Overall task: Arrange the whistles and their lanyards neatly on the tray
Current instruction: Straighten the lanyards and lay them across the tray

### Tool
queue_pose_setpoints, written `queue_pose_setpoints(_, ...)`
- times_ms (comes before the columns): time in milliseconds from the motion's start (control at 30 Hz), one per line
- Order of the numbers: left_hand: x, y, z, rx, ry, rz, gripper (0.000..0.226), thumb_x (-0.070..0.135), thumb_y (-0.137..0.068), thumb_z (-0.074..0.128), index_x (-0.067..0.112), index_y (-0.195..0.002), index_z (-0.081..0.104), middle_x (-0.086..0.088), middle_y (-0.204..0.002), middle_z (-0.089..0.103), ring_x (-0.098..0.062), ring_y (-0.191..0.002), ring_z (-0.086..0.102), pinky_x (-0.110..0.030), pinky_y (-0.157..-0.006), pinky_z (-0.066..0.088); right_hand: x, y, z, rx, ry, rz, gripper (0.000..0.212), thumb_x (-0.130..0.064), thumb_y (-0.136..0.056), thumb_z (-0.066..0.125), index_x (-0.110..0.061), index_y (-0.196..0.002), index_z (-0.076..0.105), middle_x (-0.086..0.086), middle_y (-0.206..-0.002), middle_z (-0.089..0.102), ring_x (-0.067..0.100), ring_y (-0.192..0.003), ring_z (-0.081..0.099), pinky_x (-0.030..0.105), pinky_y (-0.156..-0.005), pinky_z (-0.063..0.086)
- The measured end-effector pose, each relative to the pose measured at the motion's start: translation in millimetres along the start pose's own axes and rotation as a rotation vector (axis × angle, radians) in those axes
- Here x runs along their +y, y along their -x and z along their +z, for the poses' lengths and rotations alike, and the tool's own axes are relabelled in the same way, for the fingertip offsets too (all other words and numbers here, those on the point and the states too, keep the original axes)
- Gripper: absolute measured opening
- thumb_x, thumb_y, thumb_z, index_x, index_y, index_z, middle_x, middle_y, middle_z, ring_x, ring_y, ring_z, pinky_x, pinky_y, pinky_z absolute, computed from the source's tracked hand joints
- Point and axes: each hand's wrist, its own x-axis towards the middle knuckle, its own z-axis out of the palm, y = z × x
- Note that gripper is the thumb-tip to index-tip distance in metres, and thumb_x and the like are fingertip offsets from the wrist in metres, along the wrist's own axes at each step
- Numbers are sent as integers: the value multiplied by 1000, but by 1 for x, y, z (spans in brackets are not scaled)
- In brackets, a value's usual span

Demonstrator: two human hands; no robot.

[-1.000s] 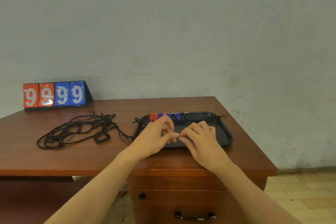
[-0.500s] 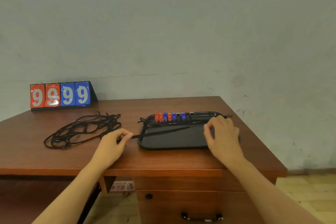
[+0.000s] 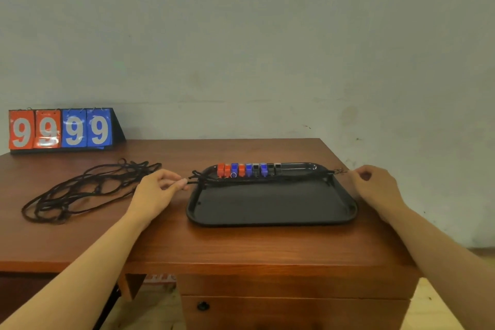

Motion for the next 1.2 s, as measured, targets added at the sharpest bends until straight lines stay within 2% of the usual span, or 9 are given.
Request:
queue_pose_setpoints(100, 1, -5, 4, 11, -5, -3, 15, 45, -86, 75, 30, -90, 73, 11, -80, 77, -4, -68, 58, -40, -82, 48, 4, -8, 6, 15, 28, 9, 19, -34, -95, 62, -18, -90, 71, -2, -86, 68, 18, -85, 62, 31, -77, 44)
queue_pose_setpoints(200, 3, -7, 7, 22, -14, 24, 10, 42, -84, 77, 34, -90, 77, 14, -86, 76, -2, -72, 61, -39, -76, 49, 6, -14, 10, 33, 21, 27, 19, -33, -94, 63, -17, -89, 71, -1, -86, 68, 21, -85, 62, 31, -75, 43)
queue_pose_setpoints(400, 1, -5, 2, -127, -54, 43, 35, 33, -95, 68, 36, -129, 67, 19, -120, 62, -4, -118, 52, -43, -112, 37, 5, -15, 10, 99, 10, 78, 18, -30, -96, 61, -17, -101, 71, 0, -91, 64, 21, -89, 59, 31, -80, 45)
queue_pose_setpoints(567, 5, 0, 2, 17, 34, 85, 15, 21, -96, 68, 26, -109, 75, 18, -101, 69, 2, -96, 61, -14, -79, 41, -3, -7, 5, 56, 22, 77, 32, -34, -97, 56, -19, -124, 63, 5, -97, 67, 19, -87, 58, 32, -80, 44)
queue_pose_setpoints(767, 3, 11, -22, 46, -100, 4, 19, 17, -98, 60, 30, -107, 71, 4, -99, 68, -11, -88, 60, -26, -75, 44, -26, 32, -9, -1, 70, -54, 25, -21, -100, 49, -19, -125, 54, 3, -69, 63, 17, -61, 62, 29, -54, 48)
queue_pose_setpoints(833, -4, 15, -32, 80, -268, 28, 20, 15, -96, 61, 28, -109, 69, 1, -101, 66, -15, -91, 60, -35, -87, 48, -35, 51, -10, -33, 93, -119, 21, -23, -101, 49, -23, -121, 54, -2, -71, 63, 13, -60, 62, 26, -52, 45)
queue_pose_setpoints(900, -15, 17, -39, 71, -456, -14, 26, 19, -94, 62, 27, -119, 64, -5, -113, 63, -26, -109, 58, -48, -101, 43, -42, 71, -6, -67, 106, -192, 20, -24, -101, 50, -25, -121, 54, -6, -80, 65, 8, -64, 63, 22, -56, 47)
queue_pose_setpoints(1000, -22, 24, -37, 0, -604, -228, 49, 34, -97, 58, 26, -143, 44, -15, -145, 39, -41, -135, 35, -55, -109, 34, -47, 91, 3, -83, 192, -299, 24, -30, -101, 50, -29, -124, 54, -13, -101, 64, 4, -85, 63, 33, -83, 56)
queue_pose_setpoints(1200, -16, 23, -30, -101, -685, -245, 44, 41, -100, 47, 33, -142, 51, -8, -154, 37, -38, -140, 31, -55, -112, 29, -49, 90, 2, -81, 332, -383, 26, -32, -101, 49, -26, -125, 56, -5, -117, 65, 13, -106, 61, 38, -97, 50)
